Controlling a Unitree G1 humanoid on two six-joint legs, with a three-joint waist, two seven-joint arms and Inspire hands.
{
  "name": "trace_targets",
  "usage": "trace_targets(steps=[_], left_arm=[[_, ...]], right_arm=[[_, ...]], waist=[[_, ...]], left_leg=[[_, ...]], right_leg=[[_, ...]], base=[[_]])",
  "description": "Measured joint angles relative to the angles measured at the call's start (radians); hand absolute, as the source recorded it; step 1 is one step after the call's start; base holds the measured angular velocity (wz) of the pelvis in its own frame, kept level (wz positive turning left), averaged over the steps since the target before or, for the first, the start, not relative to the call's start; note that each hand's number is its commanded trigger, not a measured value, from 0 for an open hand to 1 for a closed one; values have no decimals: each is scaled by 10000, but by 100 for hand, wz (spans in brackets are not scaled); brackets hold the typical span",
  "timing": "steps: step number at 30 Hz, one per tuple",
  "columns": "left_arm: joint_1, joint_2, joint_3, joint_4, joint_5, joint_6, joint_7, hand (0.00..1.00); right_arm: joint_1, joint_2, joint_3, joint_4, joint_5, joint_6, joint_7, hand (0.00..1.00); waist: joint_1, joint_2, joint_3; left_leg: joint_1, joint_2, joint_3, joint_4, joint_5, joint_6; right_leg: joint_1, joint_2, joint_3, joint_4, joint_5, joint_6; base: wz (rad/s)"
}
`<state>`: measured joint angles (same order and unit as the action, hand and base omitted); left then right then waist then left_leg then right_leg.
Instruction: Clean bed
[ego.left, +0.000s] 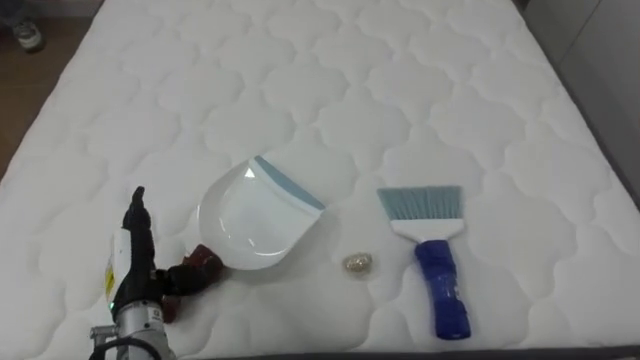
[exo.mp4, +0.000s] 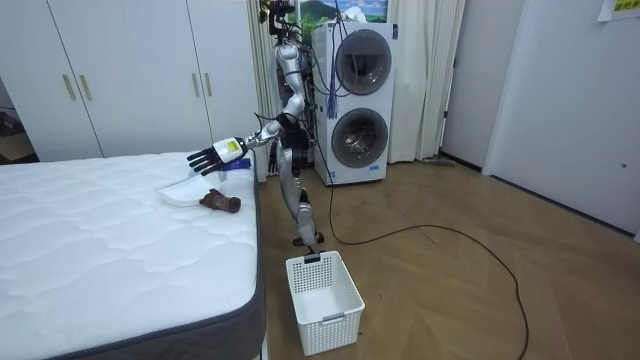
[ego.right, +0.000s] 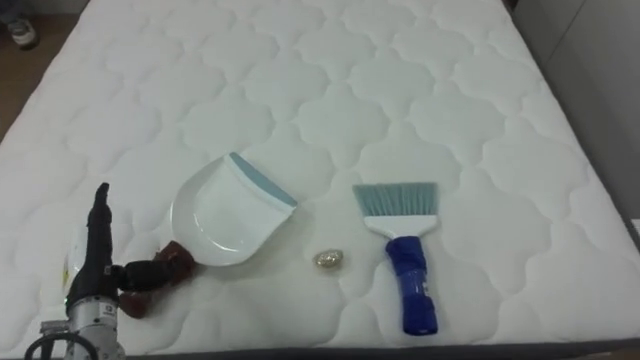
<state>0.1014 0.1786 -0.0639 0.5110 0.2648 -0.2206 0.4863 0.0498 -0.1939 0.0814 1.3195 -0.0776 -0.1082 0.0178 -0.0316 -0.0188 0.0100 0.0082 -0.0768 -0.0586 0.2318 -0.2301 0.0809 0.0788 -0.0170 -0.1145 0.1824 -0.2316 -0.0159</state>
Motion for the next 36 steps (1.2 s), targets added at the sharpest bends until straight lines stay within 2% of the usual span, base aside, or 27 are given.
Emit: trace_targets(steps=[6,11,21,36], left_arm=[[-447,19,-377,618,9,-3,-124,0],[-588,19,-404,1017,28,-3,-370,0],[-591,30,-382,1696,22,-3,-382,0],[-610,123,-384,1712,26,-54,-171,0]], right_arm=[[-134,-17,142,134,26,0,45,0],[-190,-17,138,189,26,4,-153,0],[-270,-14,139,215,32,-3,-394,0],[-411,-14,145,212,310,-34,-498,0]], waist=[[-118,-7,-11],[-228,18,-8],[-170,42,-19],[-157,33,-18]], left_leg=[[-298,9,5,65,17,6],[-308,11,10,59,17,6],[-317,9,-3,-20,18,5],[-324,2,-62,-94,18,5]], right_leg=[[-287,12,57,14,57,-5],[-294,13,73,-9,59,-7],[-278,15,12,-126,64,-11],[-294,15,-13,-148,65,-11]], base=[[0],[0],[0],[0]])
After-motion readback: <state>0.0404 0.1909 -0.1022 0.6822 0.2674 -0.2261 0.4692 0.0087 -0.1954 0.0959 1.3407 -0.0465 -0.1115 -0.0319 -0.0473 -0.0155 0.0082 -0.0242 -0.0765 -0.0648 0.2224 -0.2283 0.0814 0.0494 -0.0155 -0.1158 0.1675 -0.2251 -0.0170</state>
